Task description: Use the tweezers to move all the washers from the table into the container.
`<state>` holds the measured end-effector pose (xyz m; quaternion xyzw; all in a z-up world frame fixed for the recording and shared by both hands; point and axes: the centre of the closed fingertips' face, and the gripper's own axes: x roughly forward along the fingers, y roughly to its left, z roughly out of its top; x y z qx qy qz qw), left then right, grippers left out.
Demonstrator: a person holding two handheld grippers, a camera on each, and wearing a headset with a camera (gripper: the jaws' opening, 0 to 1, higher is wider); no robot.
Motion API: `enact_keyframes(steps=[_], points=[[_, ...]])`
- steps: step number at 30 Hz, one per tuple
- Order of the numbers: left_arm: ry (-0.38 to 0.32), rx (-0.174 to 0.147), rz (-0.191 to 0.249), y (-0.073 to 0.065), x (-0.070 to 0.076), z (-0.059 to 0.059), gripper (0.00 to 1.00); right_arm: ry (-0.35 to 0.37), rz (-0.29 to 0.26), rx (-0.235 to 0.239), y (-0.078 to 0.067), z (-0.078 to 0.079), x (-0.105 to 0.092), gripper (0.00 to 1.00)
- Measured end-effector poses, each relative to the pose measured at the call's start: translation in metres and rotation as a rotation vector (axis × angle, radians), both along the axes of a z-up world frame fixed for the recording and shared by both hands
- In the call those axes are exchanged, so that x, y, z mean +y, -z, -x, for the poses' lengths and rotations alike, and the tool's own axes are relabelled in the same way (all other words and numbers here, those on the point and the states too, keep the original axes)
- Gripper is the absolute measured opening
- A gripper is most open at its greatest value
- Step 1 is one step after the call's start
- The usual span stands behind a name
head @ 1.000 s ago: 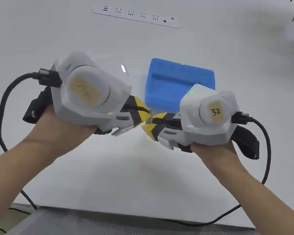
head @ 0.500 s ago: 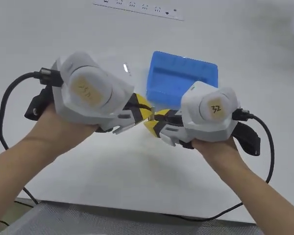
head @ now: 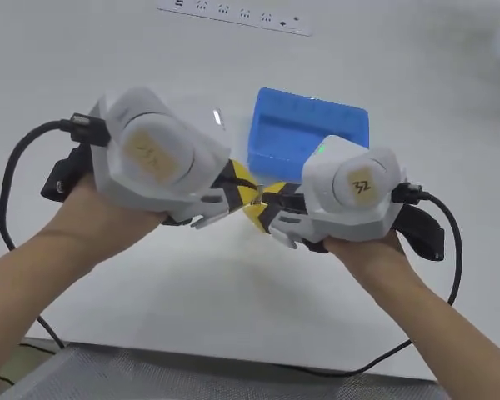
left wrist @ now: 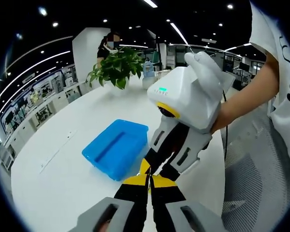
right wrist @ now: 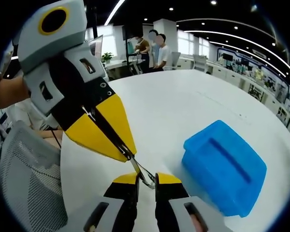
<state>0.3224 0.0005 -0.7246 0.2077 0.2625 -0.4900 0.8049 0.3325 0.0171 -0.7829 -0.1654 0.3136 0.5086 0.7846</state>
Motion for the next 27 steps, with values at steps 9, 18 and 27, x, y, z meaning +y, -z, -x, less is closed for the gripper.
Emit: enact_keyframes(steps=[9, 18, 27], points=[[-0.04, 0.012, 0.027, -0.001, -0.005, -0.004, 0.0, -0.041, 0.058, -0.08, 0.001, -0.002, -0.001, 0.05], [-0.069, 0.016, 0.058, -0.004, -0.009, -0.006, 0.0, -0.053, 0.08, -0.092, 0.001, -0.003, -0.002, 0.04], [-0.015, -0.023, 0.024, -0.013, -0.012, -0.002, 0.0, -0.07, 0.102, -0.112, -0.008, 0.0, -0.005, 0.04]])
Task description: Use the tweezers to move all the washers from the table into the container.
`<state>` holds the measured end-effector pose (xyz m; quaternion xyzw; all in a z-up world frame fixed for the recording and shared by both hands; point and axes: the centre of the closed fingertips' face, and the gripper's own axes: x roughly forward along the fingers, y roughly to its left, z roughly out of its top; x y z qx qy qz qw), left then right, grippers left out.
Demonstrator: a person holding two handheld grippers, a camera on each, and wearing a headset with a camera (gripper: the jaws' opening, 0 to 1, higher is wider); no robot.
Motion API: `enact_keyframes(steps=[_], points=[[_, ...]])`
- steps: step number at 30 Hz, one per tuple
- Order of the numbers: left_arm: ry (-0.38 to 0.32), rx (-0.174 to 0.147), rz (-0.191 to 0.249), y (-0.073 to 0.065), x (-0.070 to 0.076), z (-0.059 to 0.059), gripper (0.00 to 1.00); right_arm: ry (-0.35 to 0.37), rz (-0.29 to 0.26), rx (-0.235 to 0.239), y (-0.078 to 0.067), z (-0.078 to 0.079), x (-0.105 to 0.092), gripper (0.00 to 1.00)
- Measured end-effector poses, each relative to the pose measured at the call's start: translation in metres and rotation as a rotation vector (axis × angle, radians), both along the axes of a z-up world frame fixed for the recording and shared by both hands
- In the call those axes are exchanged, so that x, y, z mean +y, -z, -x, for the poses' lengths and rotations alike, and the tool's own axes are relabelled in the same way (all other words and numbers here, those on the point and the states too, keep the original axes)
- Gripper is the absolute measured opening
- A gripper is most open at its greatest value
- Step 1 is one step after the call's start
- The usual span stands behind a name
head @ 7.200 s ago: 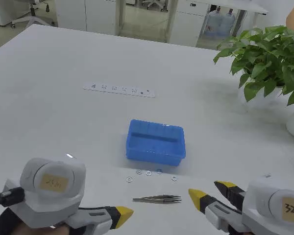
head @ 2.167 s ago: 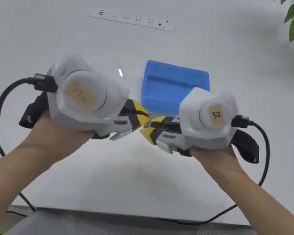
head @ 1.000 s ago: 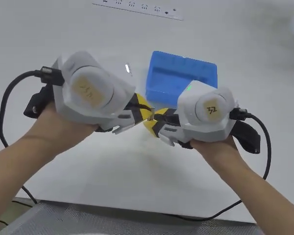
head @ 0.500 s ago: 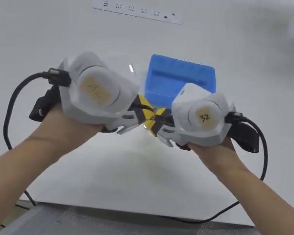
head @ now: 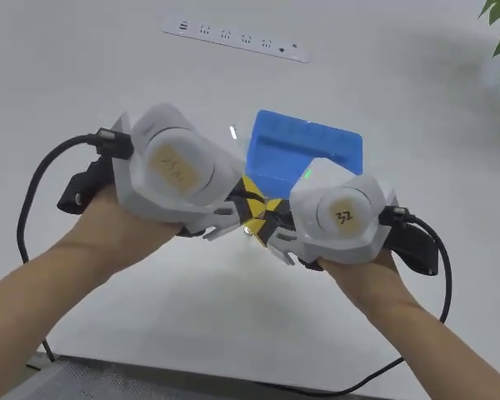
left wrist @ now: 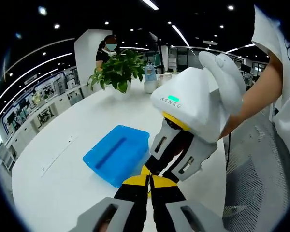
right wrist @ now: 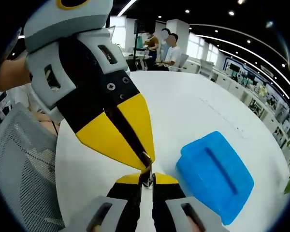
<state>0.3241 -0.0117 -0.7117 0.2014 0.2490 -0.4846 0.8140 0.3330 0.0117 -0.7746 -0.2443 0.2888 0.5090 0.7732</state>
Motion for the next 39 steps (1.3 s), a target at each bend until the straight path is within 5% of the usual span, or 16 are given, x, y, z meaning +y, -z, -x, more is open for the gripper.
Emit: enact_keyframes(steps=[8, 11, 23, 28, 39], points=[[0.026, -0.02, 0.003, -0.025, -0.005, -0.001, 0.0, -0.012, 0.004, -0.043, -0.025, -0.002, -0.005, 0.04], [0.031, -0.063, -0.002, -0.034, -0.007, -0.004, 0.0, 0.0, -0.007, -0.052, -0.034, -0.007, -0.007, 0.04], [-0.006, -0.131, 0.019, -0.057, -0.008, -0.03, 0.0, 0.018, -0.005, -0.142, -0.058, -0.039, -0.008, 0.04], [-0.027, -0.159, 0.01, -0.056, -0.006, -0.045, 0.0, 0.035, -0.006, -0.164, -0.059, -0.057, -0.007, 0.04], [-0.108, -0.146, 0.019, -0.033, -0.004, -0.08, 0.0, 0.068, 0.031, -0.168, -0.036, -0.09, -0.007, 0.04]])
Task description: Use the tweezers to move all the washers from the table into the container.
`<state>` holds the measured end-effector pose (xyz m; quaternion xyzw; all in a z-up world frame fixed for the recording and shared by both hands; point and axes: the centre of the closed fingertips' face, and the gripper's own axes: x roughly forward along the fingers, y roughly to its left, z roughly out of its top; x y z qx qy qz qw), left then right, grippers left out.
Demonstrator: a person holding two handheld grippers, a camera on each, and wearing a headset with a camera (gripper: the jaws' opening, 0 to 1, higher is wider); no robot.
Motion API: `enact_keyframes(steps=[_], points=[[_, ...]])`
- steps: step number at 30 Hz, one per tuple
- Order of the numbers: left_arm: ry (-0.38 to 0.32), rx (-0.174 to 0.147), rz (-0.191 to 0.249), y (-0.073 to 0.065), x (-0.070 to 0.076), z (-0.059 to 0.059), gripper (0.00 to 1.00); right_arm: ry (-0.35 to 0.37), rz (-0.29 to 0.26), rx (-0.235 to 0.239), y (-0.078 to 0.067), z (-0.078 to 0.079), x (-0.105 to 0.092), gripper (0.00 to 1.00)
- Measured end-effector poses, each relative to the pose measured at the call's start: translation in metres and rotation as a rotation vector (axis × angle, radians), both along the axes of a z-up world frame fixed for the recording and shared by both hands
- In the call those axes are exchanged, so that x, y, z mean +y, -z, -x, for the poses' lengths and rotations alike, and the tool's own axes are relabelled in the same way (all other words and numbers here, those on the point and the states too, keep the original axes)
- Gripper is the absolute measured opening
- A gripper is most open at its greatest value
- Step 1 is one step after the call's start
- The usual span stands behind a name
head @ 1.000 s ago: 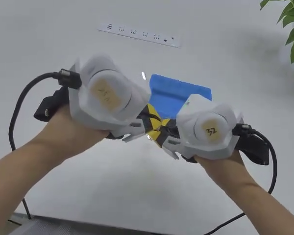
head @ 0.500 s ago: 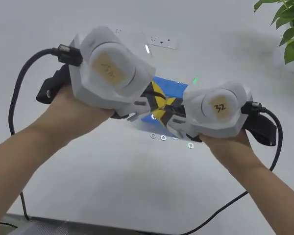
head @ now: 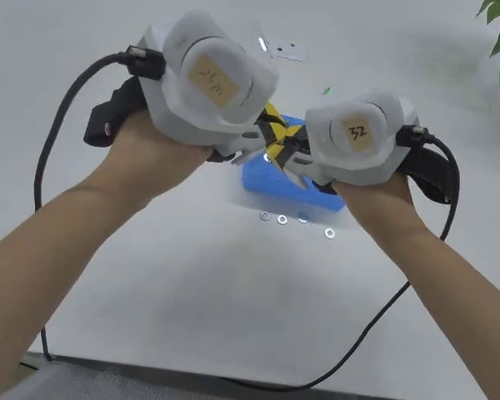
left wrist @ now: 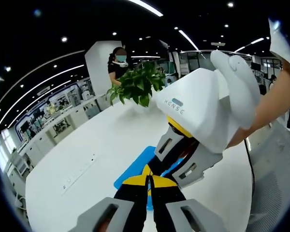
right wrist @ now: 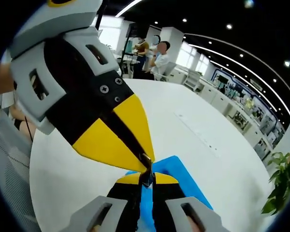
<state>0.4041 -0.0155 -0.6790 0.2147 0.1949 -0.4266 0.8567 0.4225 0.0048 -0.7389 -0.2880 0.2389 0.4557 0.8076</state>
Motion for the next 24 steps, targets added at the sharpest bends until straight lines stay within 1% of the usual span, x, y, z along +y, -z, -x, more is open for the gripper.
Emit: enact_keyframes(steps=[2, 3, 6, 8, 9, 11, 14, 16, 19, 20, 24], points=[[-0.008, 0.006, 0.004, 0.003, 0.0, -0.002, 0.0, -0.001, 0.007, 0.002, 0.004, -0.002, -0.001, 0.04], [-0.011, 0.011, 0.003, 0.005, -0.001, -0.003, 0.0, 0.001, 0.007, 0.011, 0.007, -0.003, -0.001, 0.04], [-0.02, 0.02, -0.007, 0.015, -0.002, -0.007, 0.0, 0.004, 0.016, 0.025, 0.015, -0.005, -0.001, 0.04], [-0.026, 0.025, -0.006, 0.02, -0.001, -0.01, 0.0, 0.007, 0.028, 0.024, 0.02, -0.007, -0.002, 0.04], [-0.031, 0.034, -0.005, 0.024, -0.001, -0.012, 0.0, 0.006, 0.03, 0.025, 0.022, -0.008, -0.002, 0.04], [-0.032, 0.038, -0.016, 0.027, -0.001, -0.012, 0.0, 0.016, 0.013, 0.051, 0.027, -0.008, -0.001, 0.04], [-0.031, 0.044, -0.031, 0.032, -0.001, -0.013, 0.0, 0.023, 0.007, 0.069, 0.032, -0.009, 0.0, 0.04], [-0.033, 0.052, -0.036, 0.036, -0.001, -0.013, 0.0, 0.023, 0.012, 0.072, 0.036, -0.008, 0.001, 0.04], [-0.035, 0.056, -0.045, 0.04, 0.0, -0.014, 0.0, 0.025, 0.014, 0.081, 0.04, -0.009, 0.002, 0.04], [-0.032, 0.047, -0.049, 0.04, 0.0, -0.014, 0.0, 0.03, 0.005, 0.08, 0.039, -0.009, 0.003, 0.04], [-0.036, 0.05, -0.048, 0.039, 0.002, -0.016, 0.0, 0.032, 0.0, 0.082, 0.039, -0.011, 0.004, 0.04]])
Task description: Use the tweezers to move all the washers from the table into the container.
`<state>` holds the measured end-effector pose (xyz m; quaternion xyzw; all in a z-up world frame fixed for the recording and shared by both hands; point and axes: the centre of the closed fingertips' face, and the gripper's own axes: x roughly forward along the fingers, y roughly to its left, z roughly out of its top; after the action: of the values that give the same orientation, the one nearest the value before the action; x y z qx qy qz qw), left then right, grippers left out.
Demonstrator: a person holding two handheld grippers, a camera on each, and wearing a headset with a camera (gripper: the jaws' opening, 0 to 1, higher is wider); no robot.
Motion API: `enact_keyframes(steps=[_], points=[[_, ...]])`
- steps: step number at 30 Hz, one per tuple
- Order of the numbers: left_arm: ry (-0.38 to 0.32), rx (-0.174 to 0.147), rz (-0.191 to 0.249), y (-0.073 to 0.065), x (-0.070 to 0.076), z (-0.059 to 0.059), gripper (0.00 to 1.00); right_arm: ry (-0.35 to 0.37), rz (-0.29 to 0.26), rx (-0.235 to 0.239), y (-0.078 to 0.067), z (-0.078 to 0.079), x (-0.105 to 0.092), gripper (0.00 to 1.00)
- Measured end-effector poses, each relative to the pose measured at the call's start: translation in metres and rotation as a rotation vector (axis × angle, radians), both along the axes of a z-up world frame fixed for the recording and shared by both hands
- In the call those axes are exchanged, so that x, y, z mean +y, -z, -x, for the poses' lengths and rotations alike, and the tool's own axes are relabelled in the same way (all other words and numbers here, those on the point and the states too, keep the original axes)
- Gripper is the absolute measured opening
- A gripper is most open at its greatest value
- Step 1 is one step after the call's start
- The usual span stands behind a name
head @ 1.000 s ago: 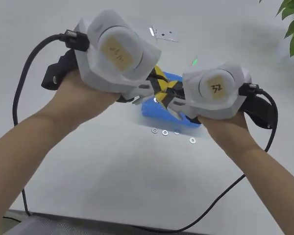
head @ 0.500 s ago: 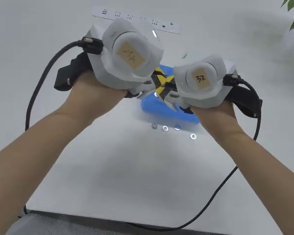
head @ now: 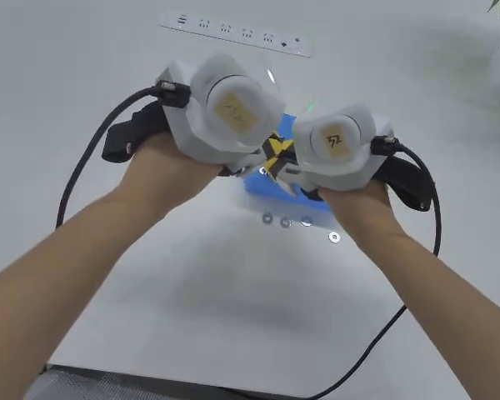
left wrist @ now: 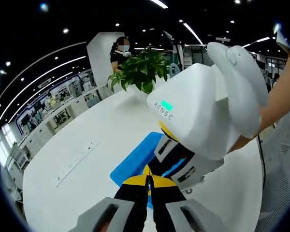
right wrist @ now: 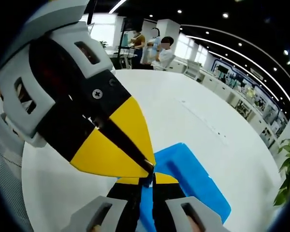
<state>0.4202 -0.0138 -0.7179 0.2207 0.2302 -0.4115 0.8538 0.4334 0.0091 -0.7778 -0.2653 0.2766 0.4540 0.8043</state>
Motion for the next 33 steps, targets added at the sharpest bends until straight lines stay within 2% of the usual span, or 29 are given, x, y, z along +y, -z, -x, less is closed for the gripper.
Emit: enact_keyframes(steps=[3, 5, 10, 15, 19, 25, 28, 33], points=[[-0.003, 0.003, 0.011, -0.001, 0.0, -0.002, 0.0, 0.021, -0.026, 0.03, -0.001, -0.002, 0.0, 0.04], [0.001, 0.005, 0.006, -0.001, -0.001, -0.001, 0.0, 0.023, -0.03, 0.032, -0.001, -0.001, 0.0, 0.04], [0.012, -0.012, -0.005, -0.006, -0.003, 0.006, 0.0, 0.033, -0.051, 0.037, -0.007, 0.003, 0.001, 0.05], [0.01, -0.032, 0.012, -0.021, -0.002, 0.012, 0.0, 0.041, -0.064, 0.0, -0.023, 0.01, -0.001, 0.05], [0.02, -0.057, 0.034, -0.039, -0.002, 0.024, 0.0, 0.042, -0.092, -0.039, -0.042, 0.02, -0.004, 0.05], [0.034, -0.071, 0.062, -0.06, -0.003, 0.044, 0.0, 0.038, -0.125, -0.08, -0.063, 0.038, -0.005, 0.05], [0.038, -0.068, 0.078, -0.061, -0.002, 0.049, 0.0, 0.039, -0.144, -0.081, -0.067, 0.045, -0.007, 0.05], [0.055, -0.063, 0.068, -0.058, -0.005, 0.062, 0.0, 0.047, -0.17, -0.058, -0.064, 0.056, -0.007, 0.06]])
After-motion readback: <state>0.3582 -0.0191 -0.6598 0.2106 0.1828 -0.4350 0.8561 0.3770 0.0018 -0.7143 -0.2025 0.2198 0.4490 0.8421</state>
